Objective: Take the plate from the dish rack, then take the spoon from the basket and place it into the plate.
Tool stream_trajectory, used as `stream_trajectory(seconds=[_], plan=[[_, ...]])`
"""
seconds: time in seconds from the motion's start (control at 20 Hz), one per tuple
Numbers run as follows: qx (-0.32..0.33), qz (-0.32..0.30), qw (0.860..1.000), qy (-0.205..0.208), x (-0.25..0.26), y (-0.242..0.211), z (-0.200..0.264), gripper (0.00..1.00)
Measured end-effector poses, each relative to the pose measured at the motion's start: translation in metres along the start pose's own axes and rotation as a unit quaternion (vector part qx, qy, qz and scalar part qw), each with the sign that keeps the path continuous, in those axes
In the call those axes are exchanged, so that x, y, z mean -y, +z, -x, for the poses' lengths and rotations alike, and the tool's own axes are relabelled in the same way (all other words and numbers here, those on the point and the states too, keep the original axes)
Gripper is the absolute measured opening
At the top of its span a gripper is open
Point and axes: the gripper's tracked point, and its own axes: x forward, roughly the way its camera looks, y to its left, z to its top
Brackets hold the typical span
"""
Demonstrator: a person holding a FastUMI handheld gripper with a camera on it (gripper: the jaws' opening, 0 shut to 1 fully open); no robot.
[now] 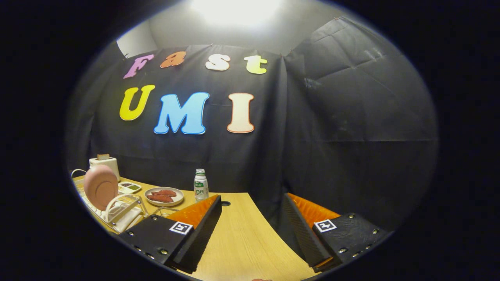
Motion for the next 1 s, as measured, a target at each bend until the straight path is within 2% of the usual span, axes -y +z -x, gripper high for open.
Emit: stream_trajectory(seconds=[0.25, 0.45, 0.55, 0.8, 1.0], plan=[[0.002, -0.015, 1.000, 0.023, -0.039, 0.035, 0.034, 0.97], [-0.008, -0.024, 0.997, 0.066, -0.091, 0.051, 0.049, 0.97], [-0.012, -0.025, 0.994, 0.105, -0.127, 0.061, 0.056, 0.98], [-0.066, -0.064, 0.973, 0.214, -0.224, 0.072, 0.059, 0.97], [-0.111, -0.081, 0.957, 0.255, -0.277, 0.069, 0.037, 0.98]])
